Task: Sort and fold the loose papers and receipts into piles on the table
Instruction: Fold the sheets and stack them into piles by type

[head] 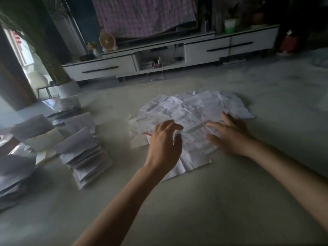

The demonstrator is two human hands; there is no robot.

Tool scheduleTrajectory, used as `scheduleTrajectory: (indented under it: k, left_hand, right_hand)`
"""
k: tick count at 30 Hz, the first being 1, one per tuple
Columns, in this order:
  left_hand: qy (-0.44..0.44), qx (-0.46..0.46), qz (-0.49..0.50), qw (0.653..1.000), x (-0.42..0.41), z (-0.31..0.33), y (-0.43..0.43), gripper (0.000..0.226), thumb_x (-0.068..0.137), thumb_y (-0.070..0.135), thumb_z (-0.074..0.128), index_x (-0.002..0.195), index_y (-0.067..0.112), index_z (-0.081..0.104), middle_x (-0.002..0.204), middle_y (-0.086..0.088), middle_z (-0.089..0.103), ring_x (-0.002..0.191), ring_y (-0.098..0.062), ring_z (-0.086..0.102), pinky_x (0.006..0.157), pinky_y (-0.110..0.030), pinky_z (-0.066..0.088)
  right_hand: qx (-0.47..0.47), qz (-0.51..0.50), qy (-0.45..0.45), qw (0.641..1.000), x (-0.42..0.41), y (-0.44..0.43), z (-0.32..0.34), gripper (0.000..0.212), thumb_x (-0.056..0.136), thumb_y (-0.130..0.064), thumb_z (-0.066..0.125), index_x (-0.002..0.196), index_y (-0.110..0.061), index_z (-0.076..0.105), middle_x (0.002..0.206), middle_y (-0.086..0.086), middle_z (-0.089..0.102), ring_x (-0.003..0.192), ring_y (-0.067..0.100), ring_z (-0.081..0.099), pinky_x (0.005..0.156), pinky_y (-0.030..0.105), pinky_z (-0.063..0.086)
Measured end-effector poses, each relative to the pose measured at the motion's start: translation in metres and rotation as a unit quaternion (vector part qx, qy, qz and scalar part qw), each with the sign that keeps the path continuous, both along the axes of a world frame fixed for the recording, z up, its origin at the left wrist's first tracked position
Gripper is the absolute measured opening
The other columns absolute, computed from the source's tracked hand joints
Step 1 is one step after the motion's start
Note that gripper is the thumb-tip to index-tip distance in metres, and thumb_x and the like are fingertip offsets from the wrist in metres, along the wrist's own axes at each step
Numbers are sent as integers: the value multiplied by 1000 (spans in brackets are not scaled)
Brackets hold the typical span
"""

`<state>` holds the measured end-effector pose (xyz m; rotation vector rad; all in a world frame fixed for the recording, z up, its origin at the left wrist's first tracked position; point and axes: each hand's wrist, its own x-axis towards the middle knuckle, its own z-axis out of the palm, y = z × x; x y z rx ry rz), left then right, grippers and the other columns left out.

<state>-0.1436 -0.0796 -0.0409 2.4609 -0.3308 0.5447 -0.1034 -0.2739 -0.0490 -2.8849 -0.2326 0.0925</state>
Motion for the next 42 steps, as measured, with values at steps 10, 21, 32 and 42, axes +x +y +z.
scheduleTrajectory:
  k: [10, 21, 32, 42]
  left_hand:
    - [52, -122, -62, 989, 30, -7, -51, 24, 92, 15, 53, 115, 18, 61, 128, 3, 55, 120, -10, 49, 96, -15, 38]
    - [271, -408, -301, 819, 62, 14, -5, 98, 65, 62, 71, 141, 14, 32, 137, -17, 47, 125, -31, 48, 103, -52, 39]
    - [315, -523, -273, 743, 49, 12, 6, 24, 82, 20, 51, 97, 5, 63, 90, -8, 71, 81, -20, 69, 76, -33, 57]
    - [348, -572, -312, 674, 43, 17, 1, 37, 91, 32, 41, 110, 8, 63, 101, -10, 68, 92, -21, 66, 83, -37, 53]
  right_hand:
    - [20, 14, -175, 984, 7, -13, -5, 63, 94, -50, 37, 140, -7, 36, 150, 7, 32, 138, 21, 29, 112, 36, 22]
    - [735, 38, 110, 668, -13, 23, 61, 22, 68, -3, 62, 86, -13, 68, 84, 2, 71, 78, 13, 67, 71, 23, 54]
    - [580, -6, -111, 807, -22, 29, 54, 20, 85, -3, 60, 96, -18, 68, 93, -4, 69, 81, -3, 62, 76, 9, 47]
    - [536, 15, 14, 844, -33, 39, 48, 24, 85, -33, 59, 98, -15, 68, 95, 2, 72, 85, 11, 68, 75, 25, 53]
